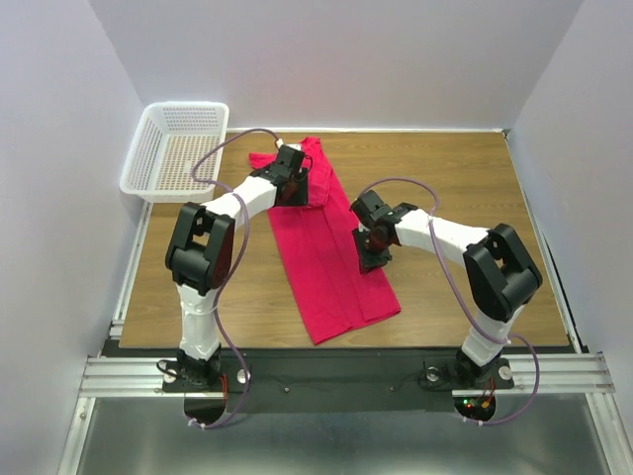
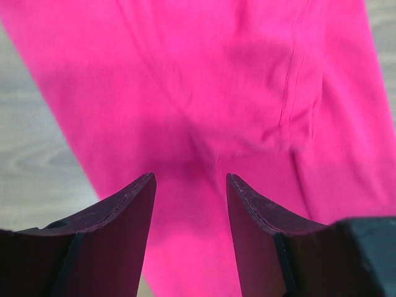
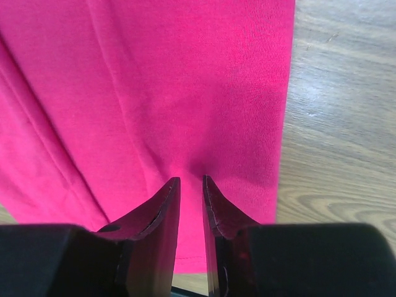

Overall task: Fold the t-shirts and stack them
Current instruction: Fold the tshirt

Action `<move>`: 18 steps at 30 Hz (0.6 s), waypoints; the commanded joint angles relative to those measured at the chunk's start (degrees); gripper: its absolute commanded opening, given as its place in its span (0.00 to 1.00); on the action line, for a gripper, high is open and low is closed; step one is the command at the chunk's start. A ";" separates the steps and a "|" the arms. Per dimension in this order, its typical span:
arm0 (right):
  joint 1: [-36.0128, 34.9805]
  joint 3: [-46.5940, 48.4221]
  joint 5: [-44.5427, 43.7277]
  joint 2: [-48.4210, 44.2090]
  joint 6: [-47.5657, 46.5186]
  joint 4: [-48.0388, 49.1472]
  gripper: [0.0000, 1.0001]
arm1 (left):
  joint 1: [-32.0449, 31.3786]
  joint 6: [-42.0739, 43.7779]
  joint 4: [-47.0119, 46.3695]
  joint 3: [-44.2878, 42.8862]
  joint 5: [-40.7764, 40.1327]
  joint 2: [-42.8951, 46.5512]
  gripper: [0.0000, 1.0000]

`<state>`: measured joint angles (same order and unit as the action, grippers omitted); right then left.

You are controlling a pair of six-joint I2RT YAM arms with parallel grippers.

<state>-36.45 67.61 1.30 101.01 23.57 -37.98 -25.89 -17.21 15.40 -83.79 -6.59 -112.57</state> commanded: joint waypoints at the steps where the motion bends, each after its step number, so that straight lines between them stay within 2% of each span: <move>1: -0.38 -0.64 1.68 0.50 0.51 2.55 0.27 | 0.14 1.48 -2.21 -4.80 -1.67 -3.52 0.60; 12: -1.26 -2.93 7.75 2.43 6.12 7.12 0.26 | 0.23 5.34 -0.64 -17.10 0.00 -15.73 0.60; 15: -1.87 -1.18 8.98 4.36 7.45 8.88 0.26 | 0.49 6.75 1.73 -25.60 0.00 -19.59 0.60; 18: -2.05 1.90 8.64 5.60 7.54 9.24 0.26 | 0.66 7.46 5.86 -30.28 0.17 -21.63 0.60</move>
<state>-37.41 66.02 8.88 103.81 29.30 -32.47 -25.76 -12.03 16.38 -107.77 -6.70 -133.25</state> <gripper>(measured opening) 0.263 0.600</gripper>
